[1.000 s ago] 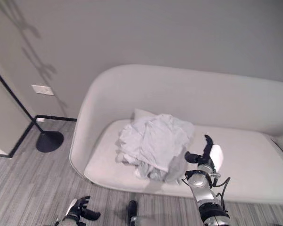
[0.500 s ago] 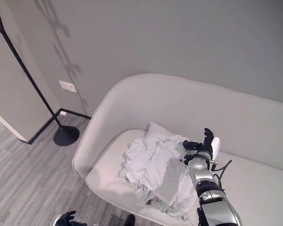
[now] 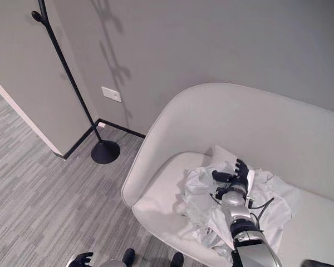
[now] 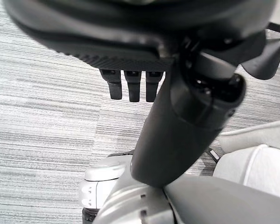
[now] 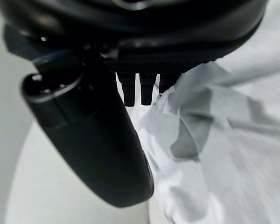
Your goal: Hang the clothes on the sofa on the clothes rack.
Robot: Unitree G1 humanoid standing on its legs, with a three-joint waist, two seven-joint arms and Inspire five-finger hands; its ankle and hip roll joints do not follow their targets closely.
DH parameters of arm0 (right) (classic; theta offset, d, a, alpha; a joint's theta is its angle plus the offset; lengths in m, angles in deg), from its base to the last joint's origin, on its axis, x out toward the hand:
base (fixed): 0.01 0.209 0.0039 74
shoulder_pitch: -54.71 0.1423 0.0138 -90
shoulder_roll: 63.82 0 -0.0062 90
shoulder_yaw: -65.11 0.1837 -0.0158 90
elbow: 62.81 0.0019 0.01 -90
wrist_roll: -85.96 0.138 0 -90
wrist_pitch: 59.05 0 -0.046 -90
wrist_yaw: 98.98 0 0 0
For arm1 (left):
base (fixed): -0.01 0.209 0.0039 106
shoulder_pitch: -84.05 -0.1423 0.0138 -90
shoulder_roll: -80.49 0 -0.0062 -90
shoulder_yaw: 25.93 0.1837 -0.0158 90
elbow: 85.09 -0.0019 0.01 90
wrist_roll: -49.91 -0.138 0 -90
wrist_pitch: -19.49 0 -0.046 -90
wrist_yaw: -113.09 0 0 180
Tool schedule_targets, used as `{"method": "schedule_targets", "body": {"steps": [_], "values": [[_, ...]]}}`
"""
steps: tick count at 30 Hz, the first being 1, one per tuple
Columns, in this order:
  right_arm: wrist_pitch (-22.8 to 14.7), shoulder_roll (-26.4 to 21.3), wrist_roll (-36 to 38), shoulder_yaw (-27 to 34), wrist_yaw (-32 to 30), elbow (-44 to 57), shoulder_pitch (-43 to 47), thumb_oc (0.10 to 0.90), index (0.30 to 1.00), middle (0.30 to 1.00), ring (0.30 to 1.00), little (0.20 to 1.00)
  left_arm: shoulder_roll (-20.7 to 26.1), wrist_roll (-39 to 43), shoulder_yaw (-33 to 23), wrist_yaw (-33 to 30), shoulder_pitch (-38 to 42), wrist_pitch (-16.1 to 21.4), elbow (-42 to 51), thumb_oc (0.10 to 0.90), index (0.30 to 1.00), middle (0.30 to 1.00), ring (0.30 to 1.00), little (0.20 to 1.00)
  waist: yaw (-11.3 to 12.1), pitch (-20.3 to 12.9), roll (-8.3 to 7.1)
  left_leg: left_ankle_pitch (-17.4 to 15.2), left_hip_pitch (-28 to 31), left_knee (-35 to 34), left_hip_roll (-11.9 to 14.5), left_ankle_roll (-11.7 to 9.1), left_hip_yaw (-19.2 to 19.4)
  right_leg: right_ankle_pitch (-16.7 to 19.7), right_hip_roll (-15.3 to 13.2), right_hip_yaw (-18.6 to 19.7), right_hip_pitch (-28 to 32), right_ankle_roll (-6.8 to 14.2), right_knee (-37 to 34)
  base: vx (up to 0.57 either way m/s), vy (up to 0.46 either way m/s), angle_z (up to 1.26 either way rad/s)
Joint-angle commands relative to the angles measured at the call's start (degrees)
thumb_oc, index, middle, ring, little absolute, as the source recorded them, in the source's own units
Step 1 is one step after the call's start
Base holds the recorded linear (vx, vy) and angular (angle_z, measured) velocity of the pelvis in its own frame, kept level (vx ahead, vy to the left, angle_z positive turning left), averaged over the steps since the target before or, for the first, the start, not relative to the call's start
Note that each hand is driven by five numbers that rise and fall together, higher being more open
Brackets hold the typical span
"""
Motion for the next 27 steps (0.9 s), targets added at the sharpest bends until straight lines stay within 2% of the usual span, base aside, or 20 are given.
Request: {"method": "schedule_targets", "body": {"steps": [1,4,6,7,8,9,12,16,17,21,24,27], "values": [[-3.35,-2.72,-2.15,-0.79,-0.98,0.19,3.50,0.800,0.900,0.900,0.900,0.900,-2.08,-0.88,1.19,0.76,0.44,0.47,-3.74,0.800,0.900,0.900,0.900,0.900,0.82,-3.19,-2.31,-3.33,1.60,0.00,2.12,0.06,-1.11,-4.01,1.03,1.90,3.51,1.58,0.49,0.03,0.021,0.04],[-3.54,-3.12,-3.09,0.28,-1.90,1.13,2.60,0.800,0.900,0.900,0.900,0.900,-2.29,-0.96,0.90,0.73,0.04,0.58,-3.42,0.800,0.900,0.900,0.900,0.900,0.69,-3.44,-2.10,-3.47,1.60,0.00,2.16,-0.01,-1.47,-4.18,1.12,1.88,3.43,1.61,0.49,0.04,0.019,0.04],[-3.40,-5.93,-9.92,2.95,-5.25,8.78,-0.25,0.800,0.900,0.900,0.900,0.900,-2.43,-1.14,-0.42,0.36,-0.47,0.63,-2.80,0.800,0.900,0.900,0.900,0.900,0.31,-3.47,-1.80,-3.66,1.52,0.00,2.16,-0.11,-1.62,-4.53,1.11,1.64,3.40,1.91,0.49,0.05,0.018,0.02],[-3.08,-5.87,-10.20,3.21,-5.34,9.35,-0.69,0.800,0.900,0.900,0.900,0.900,-2.44,-1.16,-0.29,0.34,-0.55,0.61,-2.78,0.800,0.900,0.900,0.900,0.900,0.38,-3.54,-1.78,-3.67,1.52,0.00,2.17,-0.12,-1.67,-4.54,1.12,1.59,3.42,1.91,0.49,0.02,0.008,0.04],[-3.36,-8.12,-15.96,5.35,-7.81,15.19,-3.15,0.800,0.900,0.900,0.900,0.900,-2.44,-2.16,-1.00,0.02,-0.60,0.73,-2.59,0.800,0.900,0.900,0.900,0.900,-0.04,-3.48,-1.65,-3.84,1.50,0.00,2.16,-0.12,-1.85,-4.73,1.10,1.69,3.41,2.04,0.49,0.02,0.004,0.04],[-3.62,-9.30,-18.21,6.86,-8.67,17.56,-4.61,0.800,0.900,0.900,0.900,0.900,-2.39,-2.93,-1.26,-0.18,-0.55,0.89,-2.48,0.800,0.900,0.900,0.900,0.900,-0.34,-3.48,-1.62,-3.94,1.50,0.00,2.16,-0.12,-1.90,-4.81,1.10,1.68,3.38,2.07,0.49,0.02,0.000,0.03],[-3.93,-11.79,-23.36,10.72,-10.08,25.63,-8.79,0.800,0.900,0.900,0.900,0.900,-2.14,-4.64,-1.62,-0.17,-0.54,1.19,-2.12,0.800,0.900,0.900,0.900,0.900,-0.99,-3.64,-1.57,-4.37,1.71,0.00,2.18,-0.09,-1.97,-4.92,1.20,1.91,3.34,2.12,0.49,0.00,0.000,0.00],[-3.86,-12.49,-27.41,14.23,-10.48,32.82,-12.97,0.800,0.900,0.900,0.900,0.900,-2.09,-6.15,-2.12,0.20,-0.66,1.46,-1.87,0.800,0.900,0.900,0.900,0.900,-1.46,-3.82,-1.43,-4.76,2.15,0.00,2.44,-0.08,-1.54,-4.90,1.34,2.50,3.36,2.17,0.49,0.01,0.001,-0.05],[-3.54,-12.98,-30.34,15.17,-10.31,35.63,-14.86,0.800,0.900,0.900,0.900,0.900,-2.13,-7.05,-2.40,0.41,-0.67,1.70,-1.63,0.800,0.900,0.900,0.900,0.900,-1.92,-3.87,-1.39,-4.94,2.44,0.00,2.53,-0.04,-1.26,-4.88,1.39,2.81,3.35,2.12,0.49,0.00,-0.002,-0.13],[-1.37,-13.67,-35.10,15.77,-10.23,37.03,-17.85,0.800,0.900,0.900,0.900,0.900,-2.21,-8.50,-2.03,0.60,-0.93,2.21,-0.95,0.800,0.900,0.900,0.900,0.900,-2.48,-3.95,-1.29,-5.29,2.85,0.00,2.65,0.03,-0.85,-4.75,1.51,3.51,3.27,2.17,0.49,-0.01,0.001,-0.15],[-0.41,-12.78,-33.86,15.36,-9.93,33.92,-18.21,0.800,0.900,0.900,0.900,0.900,-2.22,-8.54,-1.69,0.42,-1.03,2.15,-0.90,0.800,0.900,0.900,0.900,0.900,-2.79,-3.91,-1.22,-5.46,2.95,0.00,2.72,0.01,-0.62,-4.86,1.55,3.81,3.31,2.21,0.49,-0.01,-0.003,-0.07],[-0.93,-11.07,-29.15,14.36,-9.63,28.77,-17.17,0.800,0.900,0.900,0.900,0.900,-2.41,-8.00,-0.99,0.38,-1.40,1.95,-1.21,0.800,0.900,0.900,0.900,0.900,-2.85,-3.85,-1.03,-5.49,2.99,0.00,2.65,-0.01,-0.52,-4.99,1.61,4.01,3.42,2.29,0.49,0.00,0.000,0.00]]}}
